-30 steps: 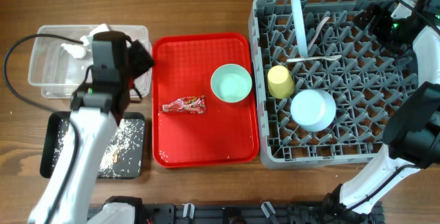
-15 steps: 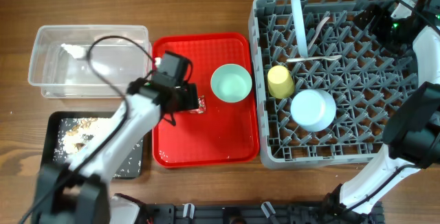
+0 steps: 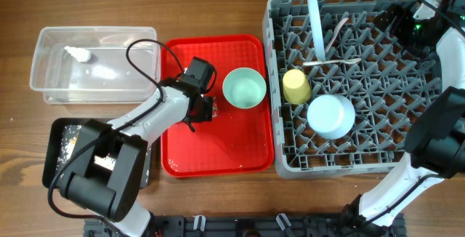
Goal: Sort waste into correct bins and load items into the dishwasher rack
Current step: 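Lower the left gripper onto the red candy wrapper and grasp it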
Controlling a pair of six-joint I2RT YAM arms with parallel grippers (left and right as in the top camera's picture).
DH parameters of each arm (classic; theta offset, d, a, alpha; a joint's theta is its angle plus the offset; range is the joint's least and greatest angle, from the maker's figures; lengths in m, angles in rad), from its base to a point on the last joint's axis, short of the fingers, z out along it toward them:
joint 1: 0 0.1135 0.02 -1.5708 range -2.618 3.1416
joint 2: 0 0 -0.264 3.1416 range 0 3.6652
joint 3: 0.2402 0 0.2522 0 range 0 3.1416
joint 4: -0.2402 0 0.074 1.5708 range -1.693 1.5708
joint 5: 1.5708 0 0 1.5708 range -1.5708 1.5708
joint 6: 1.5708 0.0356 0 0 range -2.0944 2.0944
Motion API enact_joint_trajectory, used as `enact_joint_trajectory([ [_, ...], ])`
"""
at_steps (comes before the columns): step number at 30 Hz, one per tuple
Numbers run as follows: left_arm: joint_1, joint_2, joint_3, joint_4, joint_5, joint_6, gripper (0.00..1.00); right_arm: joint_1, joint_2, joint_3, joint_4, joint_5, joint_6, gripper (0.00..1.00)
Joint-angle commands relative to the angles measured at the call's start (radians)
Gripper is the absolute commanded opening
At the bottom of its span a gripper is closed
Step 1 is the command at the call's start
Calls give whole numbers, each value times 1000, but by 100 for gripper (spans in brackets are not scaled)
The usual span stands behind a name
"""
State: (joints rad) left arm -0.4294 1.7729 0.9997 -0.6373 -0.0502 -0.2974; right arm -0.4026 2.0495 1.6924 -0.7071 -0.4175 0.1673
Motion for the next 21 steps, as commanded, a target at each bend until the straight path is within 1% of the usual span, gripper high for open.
enact_joint_trajectory([
  [1,-1,-58,77,-66,27,3,4,0,10,0,4,3,0,100],
  [3,0,-145,142,-106,23,2,4,0,10,0,4,3,0,100],
  [4,-1,-193,164,-109,24,2,6,0,10,0,4,3,0,100],
  [5,-1,-225,171,-108,24,2,11,0,10,0,4,3,0,100],
  [7,-1,-294,173,-111,23,7,25,0,10,0,6,3,0,100],
  [8,-1,-312,173,-123,23,20,45,0,10,0,7,3,0,100],
  [10,-1,-312,170,-150,24,89,68,0,10,0,7,3,0,100],
  [12,-1,-293,151,-160,24,170,79,0,10,0,7,3,0,100],
  [13,-1,-281,142,-162,24,199,89,0,10,0,7,3,0,100],
  [14,-1,-253,133,-166,25,212,96,0,10,0,7,3,0,100],
  [15,-1,-233,132,-168,40,211,100,0,10,0,7,3,0,100],
  [18,-1,-147,132,-189,145,195,100,0,10,0,7,3,0,100],
  [21,-1,-79,132,-233,162,26,100,0,10,0,7,3,0,100],
])
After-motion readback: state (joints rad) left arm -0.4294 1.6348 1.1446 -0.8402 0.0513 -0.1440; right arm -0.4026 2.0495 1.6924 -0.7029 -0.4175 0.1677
